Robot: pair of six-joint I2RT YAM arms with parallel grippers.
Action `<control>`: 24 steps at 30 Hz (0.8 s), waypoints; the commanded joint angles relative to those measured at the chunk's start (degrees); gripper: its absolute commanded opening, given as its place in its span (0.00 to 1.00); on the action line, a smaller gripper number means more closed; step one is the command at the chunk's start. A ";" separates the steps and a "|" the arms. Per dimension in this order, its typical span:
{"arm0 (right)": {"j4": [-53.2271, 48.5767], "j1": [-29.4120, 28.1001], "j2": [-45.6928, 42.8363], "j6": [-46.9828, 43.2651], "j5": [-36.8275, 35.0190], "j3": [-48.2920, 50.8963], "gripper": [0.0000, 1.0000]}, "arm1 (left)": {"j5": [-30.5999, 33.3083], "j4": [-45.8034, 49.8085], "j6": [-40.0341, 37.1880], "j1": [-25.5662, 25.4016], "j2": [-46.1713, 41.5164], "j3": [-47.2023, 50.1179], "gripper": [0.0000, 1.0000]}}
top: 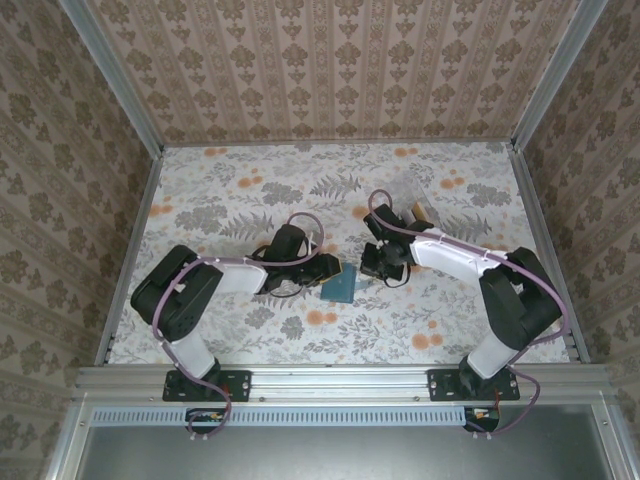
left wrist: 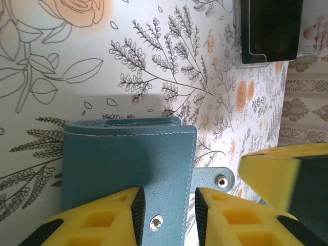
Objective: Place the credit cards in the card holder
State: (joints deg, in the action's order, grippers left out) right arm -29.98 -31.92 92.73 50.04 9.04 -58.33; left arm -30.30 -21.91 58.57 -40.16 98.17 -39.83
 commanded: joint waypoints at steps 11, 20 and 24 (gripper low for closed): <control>13.18 -1.74 5.42 3.46 12.24 1.49 0.06 | 1.04 -0.72 1.42 -0.39 -0.15 0.04 0.34; 8.32 -1.66 9.67 1.78 8.60 2.33 0.03 | 2.27 1.54 0.00 -0.36 -3.27 0.54 0.38; 4.95 -1.65 9.43 -0.23 5.29 1.90 0.02 | 5.41 9.49 -3.97 -0.08 -7.00 0.25 0.44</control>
State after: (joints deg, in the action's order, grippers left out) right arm -18.15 -33.54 100.57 51.83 19.31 -56.95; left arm -27.75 -18.57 58.02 -40.21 94.59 -39.72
